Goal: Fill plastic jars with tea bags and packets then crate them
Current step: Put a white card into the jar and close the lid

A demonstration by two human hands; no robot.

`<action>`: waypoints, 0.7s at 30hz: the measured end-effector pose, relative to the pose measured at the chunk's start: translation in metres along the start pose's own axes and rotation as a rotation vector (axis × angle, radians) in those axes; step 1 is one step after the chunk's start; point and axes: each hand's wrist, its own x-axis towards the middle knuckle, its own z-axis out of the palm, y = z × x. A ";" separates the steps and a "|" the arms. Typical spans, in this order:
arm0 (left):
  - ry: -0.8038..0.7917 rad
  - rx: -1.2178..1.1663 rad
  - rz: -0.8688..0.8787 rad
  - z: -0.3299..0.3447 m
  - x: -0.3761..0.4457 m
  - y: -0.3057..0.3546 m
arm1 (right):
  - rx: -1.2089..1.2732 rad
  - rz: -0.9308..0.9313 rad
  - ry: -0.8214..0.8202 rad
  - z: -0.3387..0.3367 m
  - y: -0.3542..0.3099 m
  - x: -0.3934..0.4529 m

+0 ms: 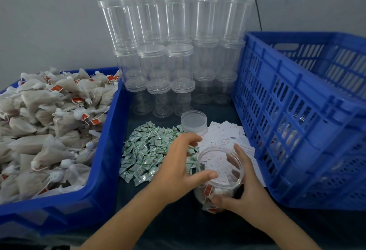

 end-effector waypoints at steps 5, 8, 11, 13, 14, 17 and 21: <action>-0.122 -0.129 -0.105 0.016 -0.023 -0.030 | -0.505 0.059 -0.195 -0.027 -0.056 0.011; -0.138 -0.129 -0.080 0.023 -0.020 -0.028 | -0.921 0.071 -0.372 -0.026 -0.090 0.025; -0.113 -0.167 -0.021 0.026 -0.017 -0.023 | -1.203 0.090 -0.479 -0.013 -0.121 0.037; -0.114 -0.197 -0.016 0.026 -0.017 -0.023 | -1.303 0.122 -0.566 -0.009 -0.136 0.045; -0.116 -0.203 -0.018 0.026 -0.016 -0.023 | -1.341 0.130 -0.612 -0.008 -0.143 0.049; -0.115 -0.222 -0.008 0.022 -0.008 -0.017 | -1.390 0.146 -0.617 -0.009 -0.165 0.056; -0.108 -0.228 0.077 0.012 0.023 0.002 | -1.418 0.182 -0.560 -0.029 -0.210 0.066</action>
